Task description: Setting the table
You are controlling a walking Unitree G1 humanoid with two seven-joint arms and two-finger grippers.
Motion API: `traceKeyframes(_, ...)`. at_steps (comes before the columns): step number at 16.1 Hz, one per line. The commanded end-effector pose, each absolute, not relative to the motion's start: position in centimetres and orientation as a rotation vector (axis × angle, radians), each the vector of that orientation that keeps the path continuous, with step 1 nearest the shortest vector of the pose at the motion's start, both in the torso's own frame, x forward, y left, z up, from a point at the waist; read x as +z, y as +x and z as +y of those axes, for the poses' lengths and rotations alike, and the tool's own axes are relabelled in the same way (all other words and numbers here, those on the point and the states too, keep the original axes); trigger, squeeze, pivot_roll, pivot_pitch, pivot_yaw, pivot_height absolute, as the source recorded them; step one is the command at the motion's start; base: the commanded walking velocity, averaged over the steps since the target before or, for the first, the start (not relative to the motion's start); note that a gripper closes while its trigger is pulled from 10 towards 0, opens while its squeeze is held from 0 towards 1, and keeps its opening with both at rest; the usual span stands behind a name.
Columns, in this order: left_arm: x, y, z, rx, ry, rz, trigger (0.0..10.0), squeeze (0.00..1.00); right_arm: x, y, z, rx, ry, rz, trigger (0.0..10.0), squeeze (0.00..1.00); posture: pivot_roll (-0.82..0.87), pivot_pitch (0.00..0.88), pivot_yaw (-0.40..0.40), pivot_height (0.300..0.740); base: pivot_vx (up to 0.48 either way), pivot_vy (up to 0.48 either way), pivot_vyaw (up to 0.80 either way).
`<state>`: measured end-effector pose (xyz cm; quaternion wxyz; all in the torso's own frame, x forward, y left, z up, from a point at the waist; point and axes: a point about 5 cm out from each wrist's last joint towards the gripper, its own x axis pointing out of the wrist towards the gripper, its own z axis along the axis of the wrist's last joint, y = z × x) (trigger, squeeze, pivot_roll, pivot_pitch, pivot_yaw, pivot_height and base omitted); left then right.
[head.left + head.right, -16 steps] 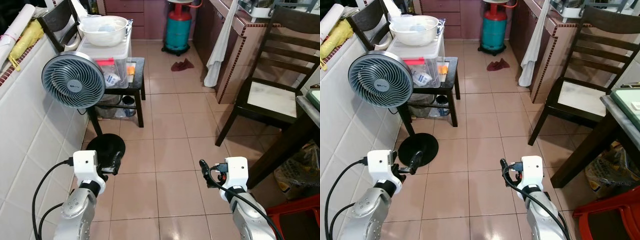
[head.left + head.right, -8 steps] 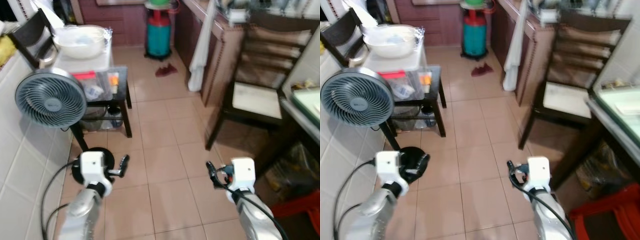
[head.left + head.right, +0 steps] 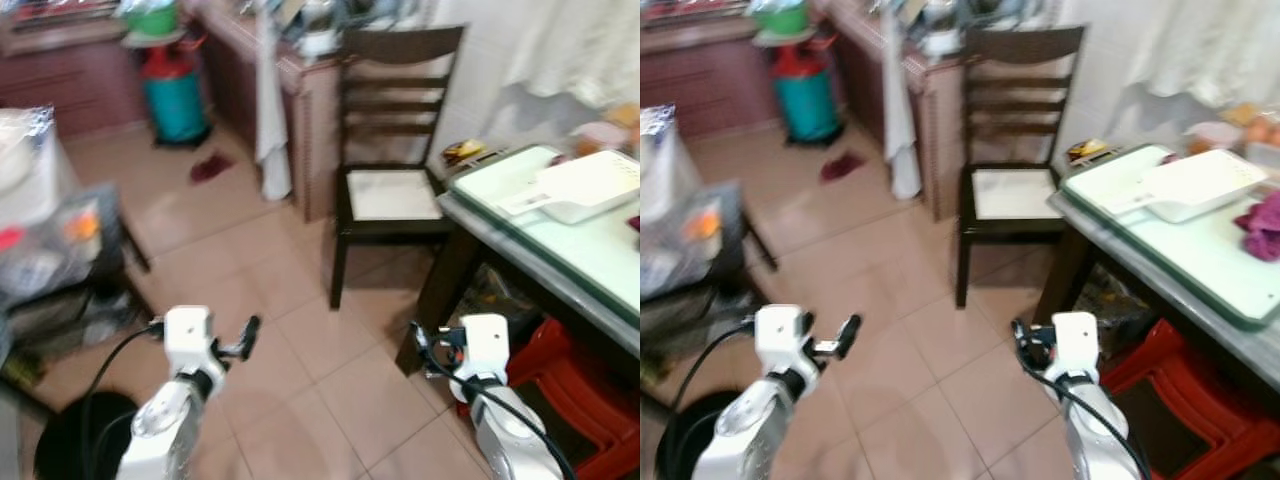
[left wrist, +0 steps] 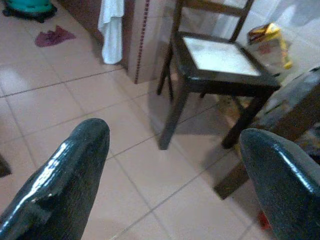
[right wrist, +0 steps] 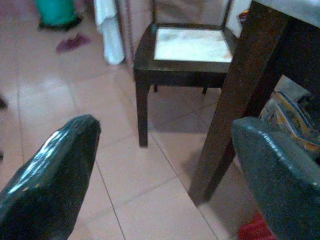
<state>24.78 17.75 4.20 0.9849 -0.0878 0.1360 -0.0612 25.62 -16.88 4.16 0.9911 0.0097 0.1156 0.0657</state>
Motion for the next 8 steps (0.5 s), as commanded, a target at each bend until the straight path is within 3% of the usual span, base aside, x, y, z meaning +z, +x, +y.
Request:
traceKeyframes(1, 4.07, 24.82, 17.70, -0.114, -0.175, 0.285, 10.0, 0.00, 4.27, 25.55, -17.16, 0.125, 0.013, 0.230, 10.0, 0.00, -0.13, 0.066, 0.026, 0.740, 0.000, 0.000, -0.65)
traceKeyframes(8, 4.36, 25.05, 17.78, -0.074, -0.141, 0.275, 10.0, 0.00, 4.96, 26.04, -17.86, 0.076, -0.009, 0.221, 10.0, 0.00, -0.12, 0.067, 0.023, 0.740, 0.000, 0.000, 0.00)
